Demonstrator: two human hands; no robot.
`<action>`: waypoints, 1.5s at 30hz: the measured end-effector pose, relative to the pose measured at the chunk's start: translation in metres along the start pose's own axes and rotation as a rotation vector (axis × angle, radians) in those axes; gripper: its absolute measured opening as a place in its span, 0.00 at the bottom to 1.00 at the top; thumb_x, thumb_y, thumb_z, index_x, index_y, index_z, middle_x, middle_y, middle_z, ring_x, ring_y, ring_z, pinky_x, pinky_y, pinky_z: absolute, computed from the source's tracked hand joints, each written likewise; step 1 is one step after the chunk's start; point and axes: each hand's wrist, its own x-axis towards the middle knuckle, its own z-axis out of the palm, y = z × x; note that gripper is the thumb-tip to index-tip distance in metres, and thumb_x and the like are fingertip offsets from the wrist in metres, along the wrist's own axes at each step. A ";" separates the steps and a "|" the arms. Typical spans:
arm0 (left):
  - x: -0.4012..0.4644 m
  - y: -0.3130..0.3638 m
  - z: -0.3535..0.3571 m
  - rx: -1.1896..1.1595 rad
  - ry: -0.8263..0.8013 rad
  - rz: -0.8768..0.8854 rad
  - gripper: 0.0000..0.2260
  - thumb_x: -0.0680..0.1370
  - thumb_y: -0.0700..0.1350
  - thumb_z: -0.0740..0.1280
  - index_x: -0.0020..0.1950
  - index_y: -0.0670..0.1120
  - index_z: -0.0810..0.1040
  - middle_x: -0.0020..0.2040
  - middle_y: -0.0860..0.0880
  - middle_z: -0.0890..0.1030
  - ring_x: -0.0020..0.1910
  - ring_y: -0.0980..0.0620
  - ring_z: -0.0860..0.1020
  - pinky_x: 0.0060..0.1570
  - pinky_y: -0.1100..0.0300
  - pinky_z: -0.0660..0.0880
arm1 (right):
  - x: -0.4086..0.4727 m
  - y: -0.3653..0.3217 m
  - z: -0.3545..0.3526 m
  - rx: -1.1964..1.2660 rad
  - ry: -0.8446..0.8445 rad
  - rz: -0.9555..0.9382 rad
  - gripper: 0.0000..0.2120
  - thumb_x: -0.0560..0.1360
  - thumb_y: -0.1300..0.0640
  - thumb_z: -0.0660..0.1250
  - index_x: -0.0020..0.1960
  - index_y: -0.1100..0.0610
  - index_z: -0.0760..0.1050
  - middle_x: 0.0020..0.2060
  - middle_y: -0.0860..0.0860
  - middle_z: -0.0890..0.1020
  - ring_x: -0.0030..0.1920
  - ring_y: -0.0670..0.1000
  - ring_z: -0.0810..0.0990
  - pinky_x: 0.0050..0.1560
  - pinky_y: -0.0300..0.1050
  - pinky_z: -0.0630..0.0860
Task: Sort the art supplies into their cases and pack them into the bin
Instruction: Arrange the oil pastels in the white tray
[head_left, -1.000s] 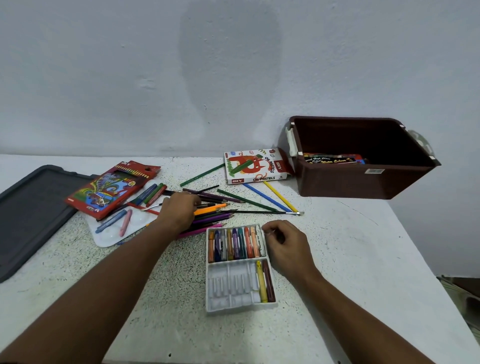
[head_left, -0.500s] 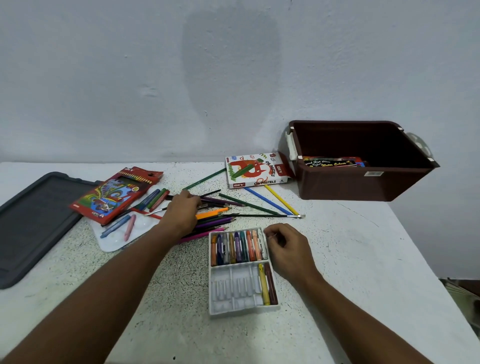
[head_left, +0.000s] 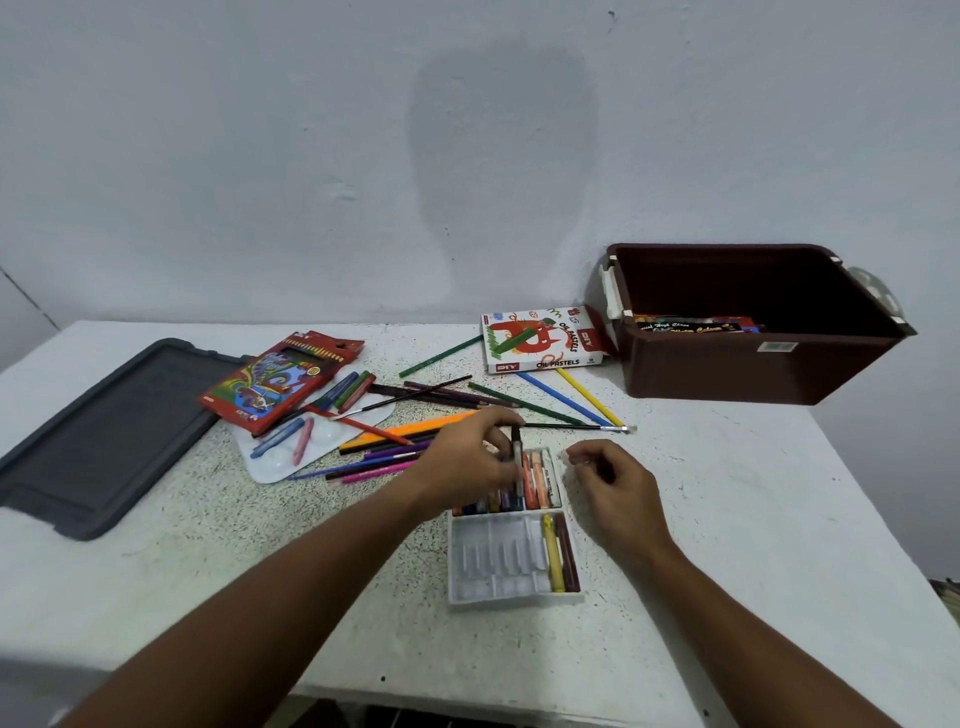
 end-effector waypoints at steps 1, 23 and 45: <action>-0.004 0.000 0.005 -0.001 -0.005 -0.011 0.21 0.72 0.37 0.73 0.63 0.49 0.74 0.45 0.45 0.80 0.40 0.45 0.82 0.41 0.50 0.79 | 0.000 0.000 0.000 -0.007 -0.001 -0.001 0.10 0.76 0.65 0.65 0.48 0.51 0.80 0.45 0.44 0.83 0.49 0.43 0.79 0.51 0.41 0.77; -0.037 -0.009 0.047 0.391 -0.042 0.127 0.20 0.73 0.44 0.74 0.63 0.44 0.77 0.52 0.46 0.80 0.41 0.53 0.72 0.43 0.62 0.71 | -0.002 0.001 0.002 -0.080 -0.024 -0.058 0.10 0.75 0.65 0.66 0.48 0.52 0.80 0.45 0.45 0.83 0.48 0.44 0.79 0.50 0.44 0.77; -0.029 -0.029 0.049 0.518 -0.047 0.258 0.15 0.71 0.49 0.75 0.55 0.45 0.84 0.48 0.50 0.72 0.47 0.55 0.68 0.46 0.64 0.66 | -0.004 -0.001 0.005 -0.139 -0.008 -0.046 0.11 0.74 0.64 0.66 0.45 0.48 0.80 0.41 0.44 0.82 0.43 0.44 0.80 0.45 0.48 0.79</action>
